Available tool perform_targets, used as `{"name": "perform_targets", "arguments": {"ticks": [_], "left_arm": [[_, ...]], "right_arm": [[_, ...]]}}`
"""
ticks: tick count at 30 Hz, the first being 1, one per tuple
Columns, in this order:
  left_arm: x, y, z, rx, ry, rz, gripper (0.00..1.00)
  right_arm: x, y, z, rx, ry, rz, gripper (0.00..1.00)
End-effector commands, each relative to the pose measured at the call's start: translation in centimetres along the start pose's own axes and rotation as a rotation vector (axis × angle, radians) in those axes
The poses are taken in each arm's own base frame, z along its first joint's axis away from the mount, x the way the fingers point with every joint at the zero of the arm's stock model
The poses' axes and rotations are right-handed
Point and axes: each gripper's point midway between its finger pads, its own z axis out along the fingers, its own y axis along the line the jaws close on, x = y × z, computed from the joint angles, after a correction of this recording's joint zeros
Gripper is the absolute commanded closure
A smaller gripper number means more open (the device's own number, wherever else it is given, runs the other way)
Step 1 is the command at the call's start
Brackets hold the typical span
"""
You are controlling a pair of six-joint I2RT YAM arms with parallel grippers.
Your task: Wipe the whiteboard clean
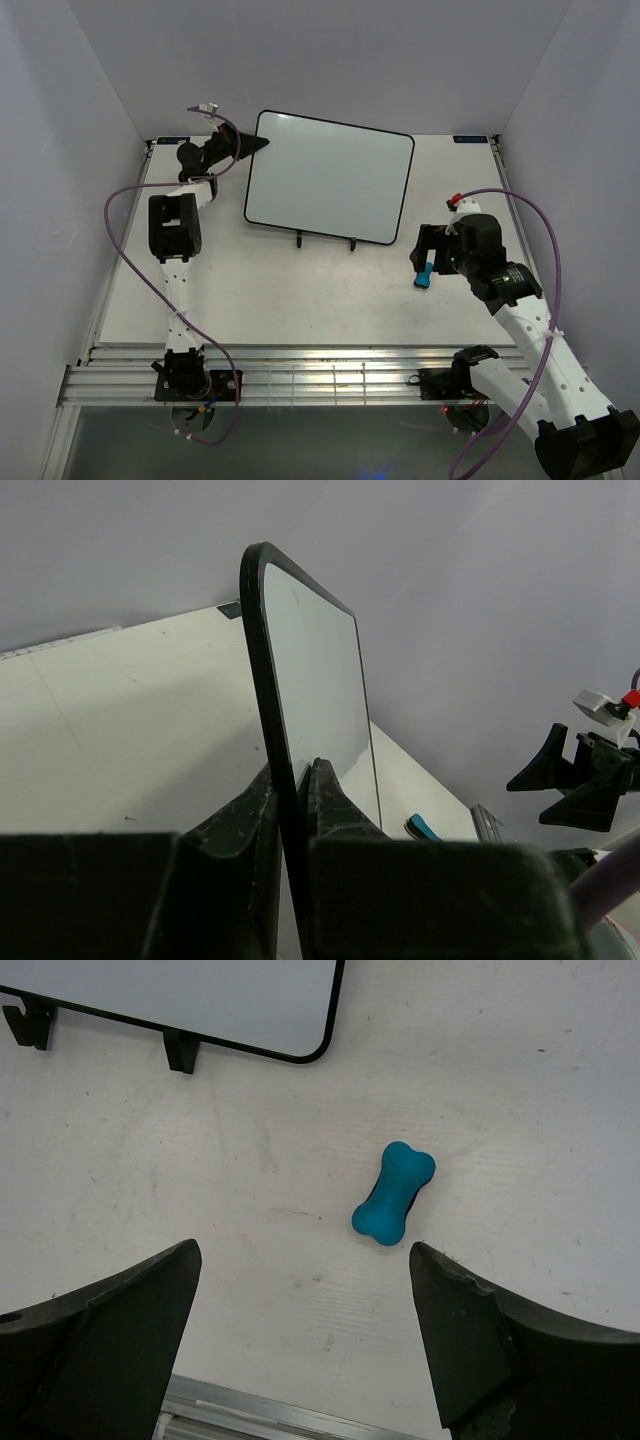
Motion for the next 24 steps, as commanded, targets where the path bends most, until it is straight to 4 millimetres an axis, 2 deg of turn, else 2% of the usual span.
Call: {"name": "perform_targets", "arguments": {"ticks": [1,5,7,9,17,18,19,20,23,24], "left_arm": [[-0.5,-3.5,-1.2,0.179,0.046,0.588,1.0],[0.9,-3.0,-1.8,0.161,0.042,0.589,1.0],[0.7,-3.3,-1.9,0.148,0.023,0.605,1.0],[1.3,-3.0,-2.3,0.126,0.014,0.607,1.0],[0.3,-3.7,-3.5,0.103,0.003,0.634,1.0],[0.2,-3.9,-3.5,0.106,0.005,0.638,0.96],[0.2,-4.1,-3.5,0.105,0.007,0.634,0.87],[0.0,-4.4,-3.4,0.109,0.008,0.639,0.71],[-0.2,-5.0,-3.4,0.106,0.002,0.641,0.53],[-0.3,-5.2,-3.4,0.106,0.0,0.644,0.51]], "right_arm": [[-1.0,0.5,0.1,-0.025,-0.041,-0.026,0.1],[-0.9,0.4,0.1,-0.02,-0.043,-0.027,0.1],[-1.0,0.5,0.1,-0.024,-0.044,-0.027,0.1],[-1.0,0.5,0.1,-0.025,-0.045,-0.027,0.1],[-0.9,0.7,0.2,-0.036,-0.052,-0.028,0.1],[-0.9,0.8,0.2,-0.042,-0.051,-0.028,0.1],[-0.9,0.8,0.3,-0.043,-0.048,-0.03,0.1],[-1.0,0.8,0.2,-0.045,-0.05,-0.029,0.1],[-1.0,0.9,0.2,-0.05,-0.052,-0.029,0.1],[-1.1,0.9,0.2,-0.05,-0.054,-0.029,0.1]]}}
